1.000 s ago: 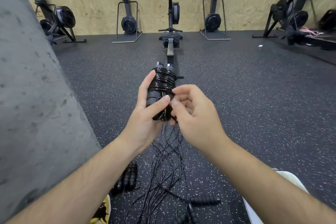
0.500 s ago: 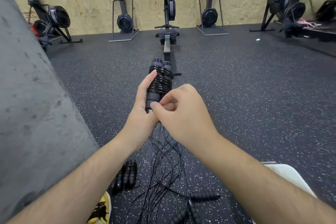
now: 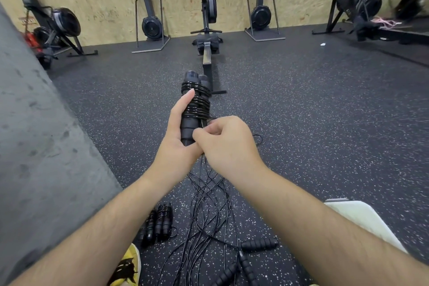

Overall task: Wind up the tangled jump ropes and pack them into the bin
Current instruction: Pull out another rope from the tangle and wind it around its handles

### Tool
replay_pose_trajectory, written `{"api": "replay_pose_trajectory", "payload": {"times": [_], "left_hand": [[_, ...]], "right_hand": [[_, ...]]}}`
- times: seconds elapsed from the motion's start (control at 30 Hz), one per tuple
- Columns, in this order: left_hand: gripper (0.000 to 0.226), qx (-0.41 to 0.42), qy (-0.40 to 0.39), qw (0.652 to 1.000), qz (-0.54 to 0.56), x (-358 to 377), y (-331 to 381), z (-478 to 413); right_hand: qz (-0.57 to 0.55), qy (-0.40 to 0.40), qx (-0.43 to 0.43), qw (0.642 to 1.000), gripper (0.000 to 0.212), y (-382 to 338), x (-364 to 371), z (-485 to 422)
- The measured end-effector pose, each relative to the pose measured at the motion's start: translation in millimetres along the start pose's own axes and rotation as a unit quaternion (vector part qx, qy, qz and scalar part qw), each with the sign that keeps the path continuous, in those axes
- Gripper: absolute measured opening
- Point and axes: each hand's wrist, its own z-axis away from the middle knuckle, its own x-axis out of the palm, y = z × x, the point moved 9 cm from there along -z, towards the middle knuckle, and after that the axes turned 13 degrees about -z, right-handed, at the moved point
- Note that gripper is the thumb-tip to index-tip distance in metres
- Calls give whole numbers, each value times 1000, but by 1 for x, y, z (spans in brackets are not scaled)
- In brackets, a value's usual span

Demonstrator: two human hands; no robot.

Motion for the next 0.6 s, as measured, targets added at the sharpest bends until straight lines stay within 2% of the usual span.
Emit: {"api": "replay_pose_trajectory", "payload": {"times": [0.13,0.23,0.33,0.4,0.53,0.6], "left_hand": [[92,12,-13,999,-32,2,1,-1],[94,11,-15,998,-67,2,-5,-3],[91,10,-21,998,-59,2,-9,-4],[87,2,-14,999,-50,-1,-9,-5],[84,-17,-30,999,-21,2,-9,-4],[84,-24,-36,998,-43,4,-12,-4]], "right_hand": [[-26,16,-11,999,31,-2,-1,1],[-58,16,11,998,37,1,3,4],[-128,8,74,989,30,12,7,3],[-143,-6,84,986,25,14,11,0],[22,12,11,1000,24,7,9,-4],[71,23,-44,996,13,-3,8,-1]]}}
